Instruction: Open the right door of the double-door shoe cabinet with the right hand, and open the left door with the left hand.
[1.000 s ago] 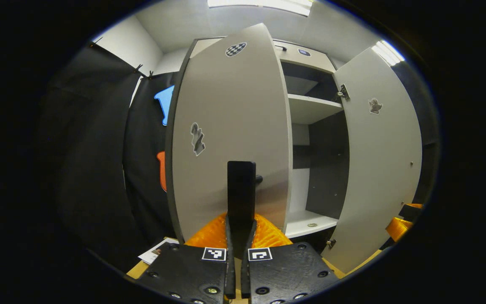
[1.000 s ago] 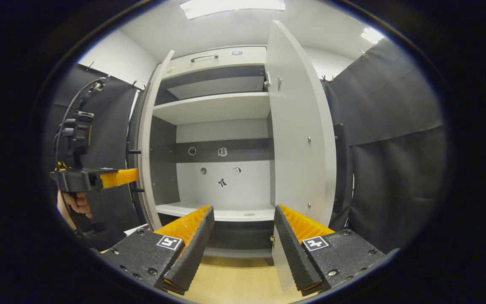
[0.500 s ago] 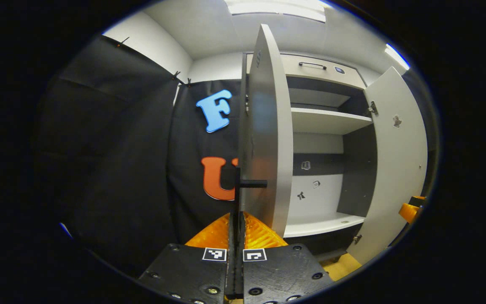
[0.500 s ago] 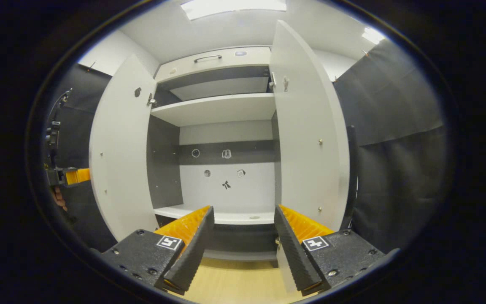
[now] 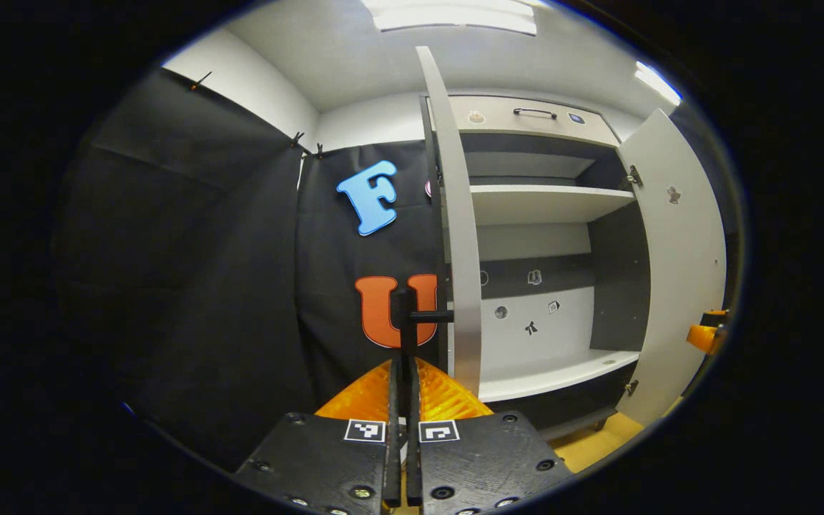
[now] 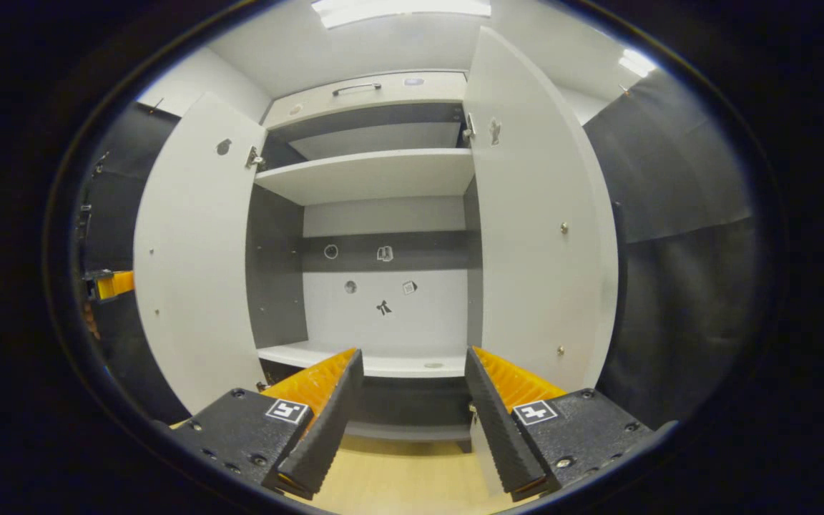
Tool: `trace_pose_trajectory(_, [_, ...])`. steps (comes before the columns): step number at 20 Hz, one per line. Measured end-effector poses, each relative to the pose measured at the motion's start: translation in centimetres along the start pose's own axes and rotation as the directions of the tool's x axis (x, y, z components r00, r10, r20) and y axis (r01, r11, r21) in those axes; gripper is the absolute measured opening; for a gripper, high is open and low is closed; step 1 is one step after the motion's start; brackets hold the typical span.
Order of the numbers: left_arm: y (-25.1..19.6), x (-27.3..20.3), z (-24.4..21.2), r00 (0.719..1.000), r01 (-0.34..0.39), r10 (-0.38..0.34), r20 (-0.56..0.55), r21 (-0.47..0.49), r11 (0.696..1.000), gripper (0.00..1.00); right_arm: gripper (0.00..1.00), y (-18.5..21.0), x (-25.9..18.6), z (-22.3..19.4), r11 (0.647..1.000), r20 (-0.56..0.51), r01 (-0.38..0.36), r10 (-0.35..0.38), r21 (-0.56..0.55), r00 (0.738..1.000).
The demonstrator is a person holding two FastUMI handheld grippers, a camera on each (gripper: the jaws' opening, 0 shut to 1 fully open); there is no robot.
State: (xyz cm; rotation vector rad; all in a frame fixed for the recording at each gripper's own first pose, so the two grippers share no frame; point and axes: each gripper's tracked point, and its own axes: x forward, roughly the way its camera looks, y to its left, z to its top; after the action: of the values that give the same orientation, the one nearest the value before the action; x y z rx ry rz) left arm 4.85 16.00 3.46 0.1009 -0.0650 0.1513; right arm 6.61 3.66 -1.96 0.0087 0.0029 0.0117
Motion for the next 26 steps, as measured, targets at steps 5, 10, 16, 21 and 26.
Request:
trace_pose_trajectory(5, [-1.1, -4.9, -1.4, 0.999, 0.007, -0.009, -0.040, -0.044, 0.999, 0.00, 0.89, -1.1, -0.1, -0.9, 1.000, -0.027, 0.023, -0.023, -0.002, 0.999])
trace_pose_trajectory(10, [-8.2, -6.1, -1.1, 0.987, 0.151, -0.157, -0.039, -0.122, 0.981, 0.00, 0.89, -1.6, -0.6, -1.3, 1.000, -0.038, 0.026, -0.027, -0.005, 0.999])
trace_pose_trajectory(16, [-17.9, -1.9, -1.4, 0.959, 0.272, -0.281, -0.036, -0.161, 0.949, 0.00, 0.89, -1.7, -1.0, 0.8, 1.000, -0.003, 0.019, -0.019, 0.005, 1.000])
trace_pose_trajectory(21, [-21.8, 0.2, -3.8, 0.958, 0.263, -0.278, -0.073, -0.171, 0.950, 0.43, 0.89, -2.1, -1.9, 1.7, 0.999, 0.029, 0.031, -0.029, -0.038, 0.999])
trace_pose_trajectory(26, [-21.2, 0.9, -3.9, 0.977, 0.193, -0.202, -0.060, -0.137, 0.972, 0.84, 0.89, -2.2, -1.8, 1.5, 1.000, 0.030, 0.020, -0.020, -0.013, 0.999])
